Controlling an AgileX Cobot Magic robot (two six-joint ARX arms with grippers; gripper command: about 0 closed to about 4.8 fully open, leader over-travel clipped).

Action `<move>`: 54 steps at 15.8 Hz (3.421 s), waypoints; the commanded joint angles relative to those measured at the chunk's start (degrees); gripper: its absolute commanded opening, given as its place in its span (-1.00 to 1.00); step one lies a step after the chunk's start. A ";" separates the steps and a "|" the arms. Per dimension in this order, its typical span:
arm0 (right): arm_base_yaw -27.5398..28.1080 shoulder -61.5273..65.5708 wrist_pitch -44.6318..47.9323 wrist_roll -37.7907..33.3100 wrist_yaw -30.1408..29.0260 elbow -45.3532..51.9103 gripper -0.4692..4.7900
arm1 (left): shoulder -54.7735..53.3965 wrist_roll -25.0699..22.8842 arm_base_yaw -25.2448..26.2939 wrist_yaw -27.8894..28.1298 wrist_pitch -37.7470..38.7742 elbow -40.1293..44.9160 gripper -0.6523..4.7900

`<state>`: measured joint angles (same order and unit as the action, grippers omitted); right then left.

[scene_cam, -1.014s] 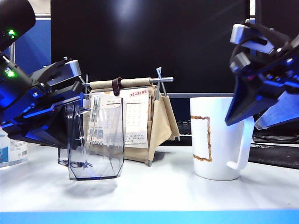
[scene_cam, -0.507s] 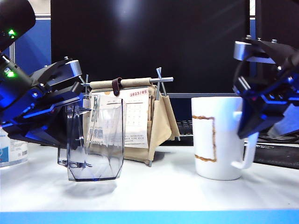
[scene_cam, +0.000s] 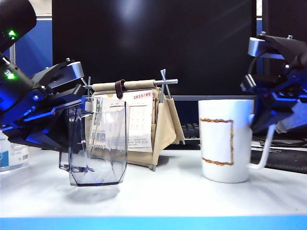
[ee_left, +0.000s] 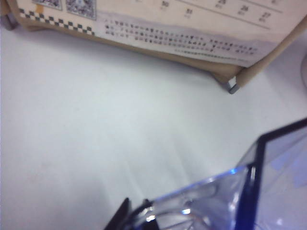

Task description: Swap the positions of the transparent plastic cup and the white ceramic cup.

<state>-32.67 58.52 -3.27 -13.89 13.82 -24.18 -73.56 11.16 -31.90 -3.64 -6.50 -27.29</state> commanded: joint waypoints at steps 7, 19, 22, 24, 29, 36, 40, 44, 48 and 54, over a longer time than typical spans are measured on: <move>0.00 15.26 5.16 0.00 -0.48 -0.11 -0.02 | 0.33 -0.24 0.04 -1.57 0.61 -0.55 -0.78; 0.00 11.98 4.87 0.50 3.43 -0.17 -0.02 | 0.33 -0.24 0.04 -1.51 0.46 -0.63 -0.78; 0.63 4.76 1.77 3.89 6.12 -0.11 -0.02 | 0.33 -0.24 0.04 -1.51 0.42 -0.63 -0.78; 2.29 5.20 1.84 3.85 5.44 -0.11 -0.02 | 0.33 -0.24 0.04 -1.51 0.44 -0.63 -0.78; 6.19 5.27 7.06 5.18 4.83 -0.11 -0.13 | 0.35 -0.28 0.04 -1.51 0.44 -0.63 -0.78; 6.49 11.04 10.16 6.86 4.02 -0.11 -0.31 | 1.73 -1.42 0.07 -1.53 0.68 -0.68 -0.78; 7.69 12.68 11.65 8.35 4.44 -0.11 -0.64 | 2.93 -1.75 0.07 -1.51 1.11 -0.68 -0.78; 9.79 12.66 10.62 9.01 5.86 -0.11 -0.51 | 3.17 -1.77 0.31 -1.31 1.14 -0.66 -0.78; 15.74 12.68 16.94 12.41 -0.17 -0.31 -0.01 | 3.17 -2.19 0.31 -1.29 1.25 -0.66 -0.78; 22.23 14.16 22.18 12.41 -10.69 -0.35 -0.01 | 3.17 -2.25 0.31 -1.07 1.27 -0.66 -0.78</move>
<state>-10.33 72.38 17.21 -1.63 3.97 -24.34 -70.65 8.99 -31.62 -4.71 -4.45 -27.68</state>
